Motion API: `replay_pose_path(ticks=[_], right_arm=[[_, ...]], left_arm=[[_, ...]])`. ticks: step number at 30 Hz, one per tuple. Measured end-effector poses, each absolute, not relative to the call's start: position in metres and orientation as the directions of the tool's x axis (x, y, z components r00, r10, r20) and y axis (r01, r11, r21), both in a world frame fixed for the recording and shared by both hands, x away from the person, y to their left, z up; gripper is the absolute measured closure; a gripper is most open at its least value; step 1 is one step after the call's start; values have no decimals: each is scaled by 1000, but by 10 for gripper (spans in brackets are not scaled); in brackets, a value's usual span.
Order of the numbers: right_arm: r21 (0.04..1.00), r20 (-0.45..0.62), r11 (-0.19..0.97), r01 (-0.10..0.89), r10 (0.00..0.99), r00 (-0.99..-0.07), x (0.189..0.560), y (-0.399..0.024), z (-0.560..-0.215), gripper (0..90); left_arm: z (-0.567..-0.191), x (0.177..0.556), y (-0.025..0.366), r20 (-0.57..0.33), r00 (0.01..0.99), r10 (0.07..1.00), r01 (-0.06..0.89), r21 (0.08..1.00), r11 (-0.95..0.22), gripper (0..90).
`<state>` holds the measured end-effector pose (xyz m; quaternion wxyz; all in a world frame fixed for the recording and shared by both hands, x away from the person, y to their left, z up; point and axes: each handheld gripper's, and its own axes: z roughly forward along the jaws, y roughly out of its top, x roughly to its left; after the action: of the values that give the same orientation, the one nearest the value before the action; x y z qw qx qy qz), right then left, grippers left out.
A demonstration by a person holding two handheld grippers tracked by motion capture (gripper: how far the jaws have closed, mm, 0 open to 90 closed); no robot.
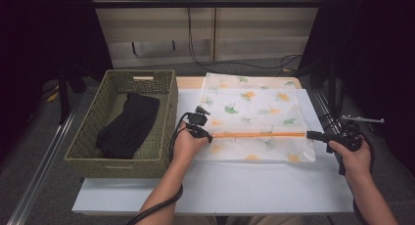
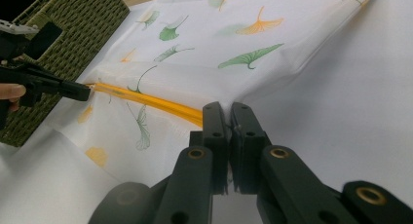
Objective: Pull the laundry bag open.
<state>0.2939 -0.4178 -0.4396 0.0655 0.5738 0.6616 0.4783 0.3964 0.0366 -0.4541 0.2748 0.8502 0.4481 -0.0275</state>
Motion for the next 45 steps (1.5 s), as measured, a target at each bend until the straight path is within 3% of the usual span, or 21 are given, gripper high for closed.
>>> replay_pose_path(ticks=[45], right_arm=[[704, 462, -137, 697, 834, -302, 293, -430, -440, 869]], left_arm=[[-450, 399, 55, -293, 555, 779, 806, 422, -415, 900]])
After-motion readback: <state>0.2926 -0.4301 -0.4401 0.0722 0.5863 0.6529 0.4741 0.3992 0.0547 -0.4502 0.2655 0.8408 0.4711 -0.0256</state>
